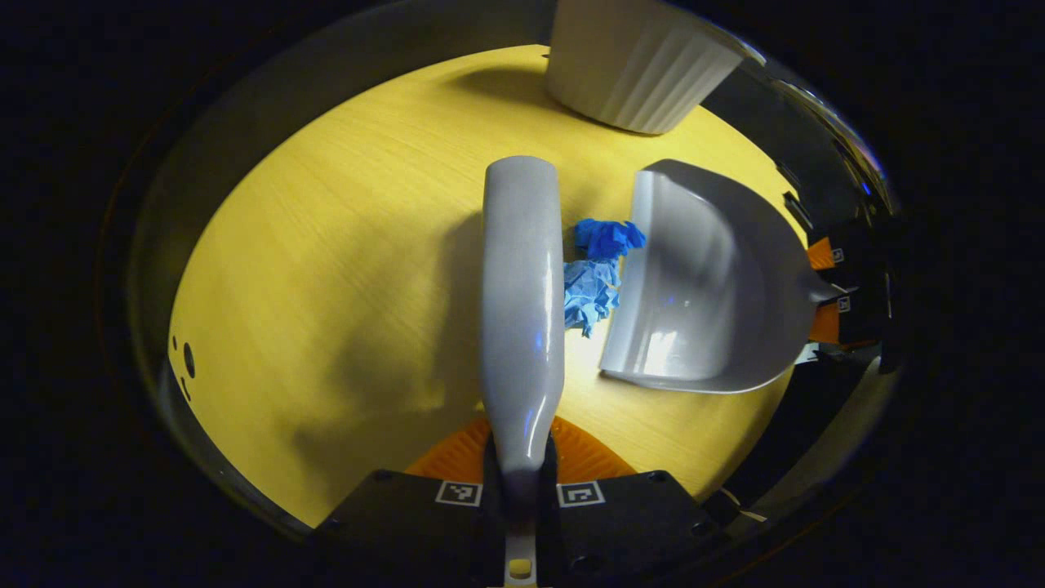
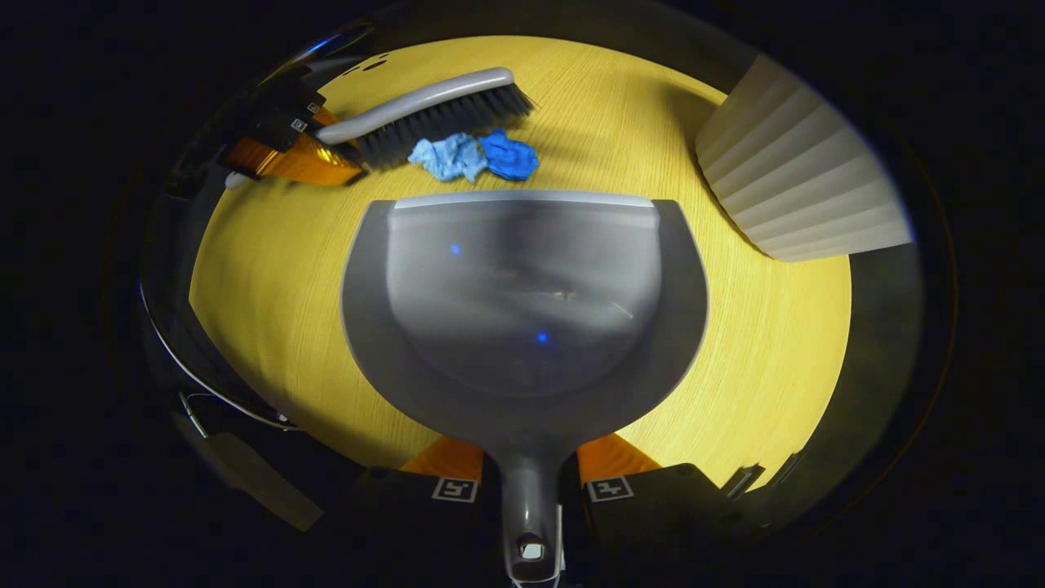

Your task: Pick up the small broom and dustpan from the desktop, sweep the trash into the dustpan with the broom, and then empty the trash into the garbage bin.

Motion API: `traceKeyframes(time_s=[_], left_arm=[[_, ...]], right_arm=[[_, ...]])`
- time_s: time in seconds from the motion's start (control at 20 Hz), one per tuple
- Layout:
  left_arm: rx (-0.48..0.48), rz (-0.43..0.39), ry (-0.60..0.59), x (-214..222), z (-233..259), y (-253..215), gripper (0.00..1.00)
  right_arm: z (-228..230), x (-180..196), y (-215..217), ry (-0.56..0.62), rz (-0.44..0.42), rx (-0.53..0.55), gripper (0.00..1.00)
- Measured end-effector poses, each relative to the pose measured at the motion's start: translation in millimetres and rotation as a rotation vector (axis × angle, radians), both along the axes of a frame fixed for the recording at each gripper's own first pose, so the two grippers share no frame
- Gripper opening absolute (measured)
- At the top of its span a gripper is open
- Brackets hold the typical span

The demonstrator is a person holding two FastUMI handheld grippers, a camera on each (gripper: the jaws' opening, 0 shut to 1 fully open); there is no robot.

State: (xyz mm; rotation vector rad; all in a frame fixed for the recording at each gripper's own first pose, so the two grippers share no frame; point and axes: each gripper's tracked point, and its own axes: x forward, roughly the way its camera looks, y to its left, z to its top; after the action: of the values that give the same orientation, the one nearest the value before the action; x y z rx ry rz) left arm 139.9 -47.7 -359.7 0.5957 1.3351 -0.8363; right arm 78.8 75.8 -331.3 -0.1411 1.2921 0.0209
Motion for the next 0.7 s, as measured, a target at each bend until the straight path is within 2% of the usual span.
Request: traceKeyframes(time_s=[0.25,0.35,0.45,0.55,0.7], left_arm=[[-0.058,0.011,0.077,-5,18,-3,0.18],[-0.022,0.012,0.014,7,12,0,0.19],[0.024,0.029,0.000,16,1,-1,0.19],[0.020,0.011,0.072,0,0,-11,0.19],[-0.060,-0.012,0.225,-36,11,-30,0.19]], right_arm=[[12,5,16,-0.001,0.011,0.000,0.34],[10,-9,13,-0.002,0.011,0.003,0.34],[12,-20,14,0.001,0.013,0.003,0.33],[9,-22,17,0.003,0.017,0.004,0.33],[6,-20,24,0.003,0.019,0.005,0.34]])
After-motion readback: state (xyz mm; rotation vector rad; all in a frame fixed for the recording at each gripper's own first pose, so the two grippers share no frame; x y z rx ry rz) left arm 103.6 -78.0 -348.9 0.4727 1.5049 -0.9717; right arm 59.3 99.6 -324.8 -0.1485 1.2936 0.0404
